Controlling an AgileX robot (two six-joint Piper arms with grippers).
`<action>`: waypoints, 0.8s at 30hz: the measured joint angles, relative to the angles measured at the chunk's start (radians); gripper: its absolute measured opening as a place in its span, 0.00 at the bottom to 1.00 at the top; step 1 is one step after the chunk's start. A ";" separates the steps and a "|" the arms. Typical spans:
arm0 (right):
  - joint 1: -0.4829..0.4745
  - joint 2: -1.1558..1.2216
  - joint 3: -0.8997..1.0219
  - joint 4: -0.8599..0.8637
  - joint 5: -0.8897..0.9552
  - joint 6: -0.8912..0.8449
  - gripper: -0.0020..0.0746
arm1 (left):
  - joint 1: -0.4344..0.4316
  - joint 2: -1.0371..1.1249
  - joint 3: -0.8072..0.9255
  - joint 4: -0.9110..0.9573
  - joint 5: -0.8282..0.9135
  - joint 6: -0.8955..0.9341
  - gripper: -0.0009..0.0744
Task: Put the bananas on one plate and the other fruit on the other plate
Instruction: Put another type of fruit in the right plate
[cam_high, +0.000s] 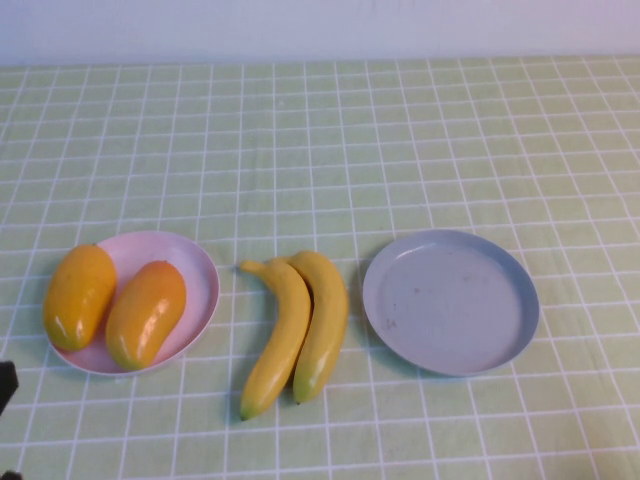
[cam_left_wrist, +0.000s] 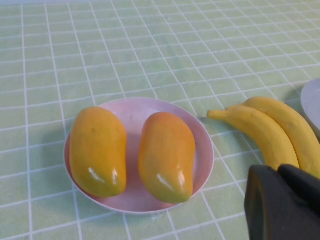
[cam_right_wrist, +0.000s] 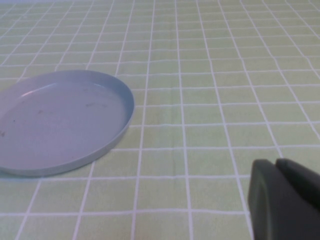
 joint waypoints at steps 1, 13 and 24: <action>0.000 0.000 0.000 0.000 0.000 0.000 0.01 | 0.000 -0.036 0.022 0.004 -0.002 0.000 0.02; 0.000 0.000 0.000 0.000 0.000 0.000 0.01 | 0.000 -0.177 0.160 0.011 -0.002 -0.017 0.02; 0.000 0.000 0.000 0.000 0.000 0.000 0.01 | 0.000 -0.178 0.168 0.068 -0.040 -0.017 0.02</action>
